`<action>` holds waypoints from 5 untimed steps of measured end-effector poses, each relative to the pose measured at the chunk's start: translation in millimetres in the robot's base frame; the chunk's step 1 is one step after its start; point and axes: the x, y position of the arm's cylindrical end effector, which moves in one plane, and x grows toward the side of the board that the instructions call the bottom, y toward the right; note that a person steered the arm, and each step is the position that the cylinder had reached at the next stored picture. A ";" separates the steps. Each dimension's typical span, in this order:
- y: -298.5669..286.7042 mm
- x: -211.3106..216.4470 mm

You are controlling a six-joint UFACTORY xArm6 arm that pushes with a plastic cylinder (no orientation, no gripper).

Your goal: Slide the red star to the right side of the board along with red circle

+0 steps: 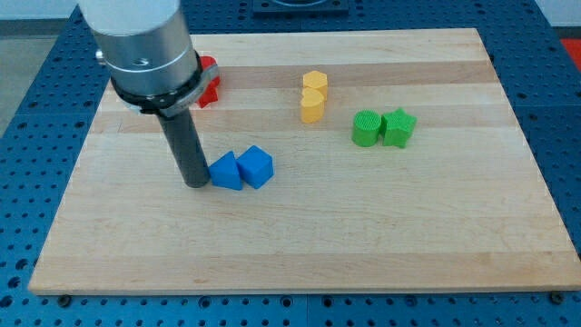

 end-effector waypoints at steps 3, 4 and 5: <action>34.3 3.3; 43.0 3.3; 52.4 3.3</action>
